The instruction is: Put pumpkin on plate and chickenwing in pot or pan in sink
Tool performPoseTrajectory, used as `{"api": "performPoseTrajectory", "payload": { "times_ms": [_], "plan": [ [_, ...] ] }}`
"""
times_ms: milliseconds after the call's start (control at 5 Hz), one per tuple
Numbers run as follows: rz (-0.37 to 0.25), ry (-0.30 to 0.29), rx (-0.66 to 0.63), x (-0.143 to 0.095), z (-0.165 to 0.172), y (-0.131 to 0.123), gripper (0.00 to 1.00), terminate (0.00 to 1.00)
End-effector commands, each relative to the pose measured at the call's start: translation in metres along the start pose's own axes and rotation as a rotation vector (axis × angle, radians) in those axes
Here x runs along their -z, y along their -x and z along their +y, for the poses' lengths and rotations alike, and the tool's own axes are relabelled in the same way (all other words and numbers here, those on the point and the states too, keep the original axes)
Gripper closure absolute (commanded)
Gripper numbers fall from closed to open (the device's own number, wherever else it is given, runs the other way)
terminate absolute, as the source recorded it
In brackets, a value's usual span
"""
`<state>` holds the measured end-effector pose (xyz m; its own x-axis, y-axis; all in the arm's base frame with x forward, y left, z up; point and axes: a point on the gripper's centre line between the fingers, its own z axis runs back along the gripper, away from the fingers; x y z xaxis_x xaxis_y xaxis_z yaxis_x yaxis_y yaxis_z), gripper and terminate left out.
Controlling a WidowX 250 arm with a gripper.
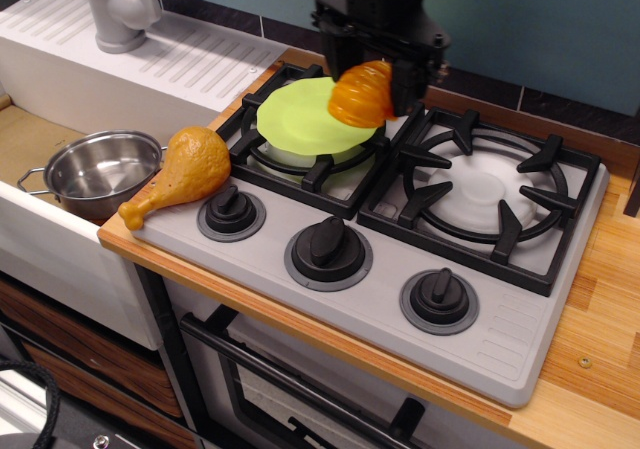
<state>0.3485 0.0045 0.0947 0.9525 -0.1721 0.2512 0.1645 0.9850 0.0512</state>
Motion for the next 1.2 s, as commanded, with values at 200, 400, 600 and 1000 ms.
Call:
{"api": "performPoseTrajectory", "payload": {
  "times_ms": [200,400,600,1000],
  "plan": [
    [-0.117,-0.016,0.063,0.005,0.041,-0.028,1.00,0.00],
    [-0.135,-0.013,0.091,0.014,0.054,-0.032,1.00,0.00],
    [-0.115,-0.019,0.098,0.020,0.051,-0.031,0.00,0.00],
    [-0.019,-0.050,0.031,0.003,0.026,-0.035,0.00,0.00]
  ]
}}
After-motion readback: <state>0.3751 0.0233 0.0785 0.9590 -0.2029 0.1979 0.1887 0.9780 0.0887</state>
